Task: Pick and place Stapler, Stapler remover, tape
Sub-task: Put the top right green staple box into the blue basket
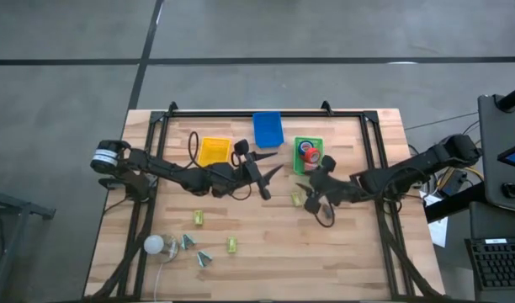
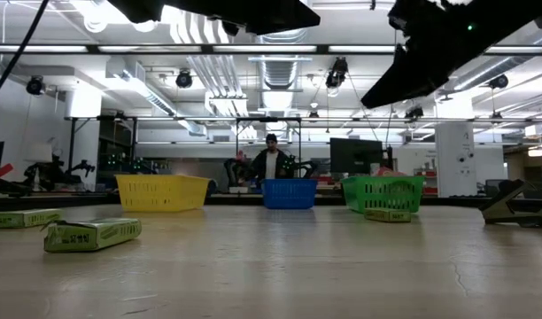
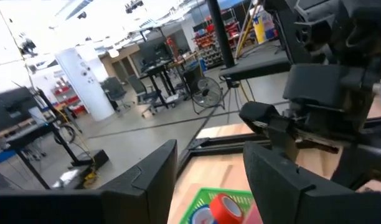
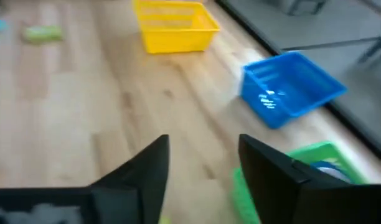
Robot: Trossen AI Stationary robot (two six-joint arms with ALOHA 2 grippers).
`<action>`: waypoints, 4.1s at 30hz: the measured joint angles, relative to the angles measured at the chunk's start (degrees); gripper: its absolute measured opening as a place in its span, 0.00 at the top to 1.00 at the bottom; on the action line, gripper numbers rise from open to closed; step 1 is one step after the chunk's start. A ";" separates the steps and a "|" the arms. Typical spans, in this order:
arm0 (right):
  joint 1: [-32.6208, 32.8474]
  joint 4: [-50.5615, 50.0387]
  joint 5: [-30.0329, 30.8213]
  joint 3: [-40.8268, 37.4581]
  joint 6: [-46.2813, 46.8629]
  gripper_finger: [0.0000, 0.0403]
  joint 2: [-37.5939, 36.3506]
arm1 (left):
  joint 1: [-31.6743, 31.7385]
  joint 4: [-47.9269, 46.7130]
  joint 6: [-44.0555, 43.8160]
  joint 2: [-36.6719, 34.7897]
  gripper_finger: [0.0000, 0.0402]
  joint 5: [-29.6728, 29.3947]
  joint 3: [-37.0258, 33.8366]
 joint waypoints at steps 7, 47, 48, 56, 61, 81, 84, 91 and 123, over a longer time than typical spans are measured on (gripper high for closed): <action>1.65 5.25 -10.47 -0.08 -3.30 0.94 0.04 | -2.33 -6.68 -7.14 -3.43 0.53 0.00 0.02; 6.84 6.38 -14.56 -3.95 -4.33 0.98 0.15 | -22.07 -54.33 -94.16 -10.41 0.53 4.68 -17.81; 6.83 6.40 -14.56 -3.95 -4.32 0.98 0.15 | -22.30 -52.53 -93.30 -10.41 0.53 4.61 -17.81; 6.81 6.40 -11.01 -3.95 7.37 0.98 0.35 | -23.00 -46.67 -86.23 -10.39 0.53 -4.86 -17.16; 6.81 6.24 -11.29 -3.95 17.00 0.98 2.00 | -22.98 -33.97 -73.83 -10.39 0.53 -11.06 -17.88; 1.99 3.86 -8.55 0.87 35.64 0.41 21.32 | -21.32 -17.40 -50.33 -10.39 0.53 -21.68 -17.90; 1.02 -3.27 -9.65 3.66 37.68 0.40 24.12 | -21.32 -17.42 -50.31 -10.39 0.53 -21.62 -17.91; 1.06 -10.67 -9.60 9.22 37.91 0.40 25.79 | -21.32 -17.47 -50.37 -10.39 0.53 -21.24 -18.69; 1.73 -16.23 -6.58 12.51 29.92 0.68 31.25 | -21.19 -17.49 -51.64 -10.36 0.53 -20.93 -19.76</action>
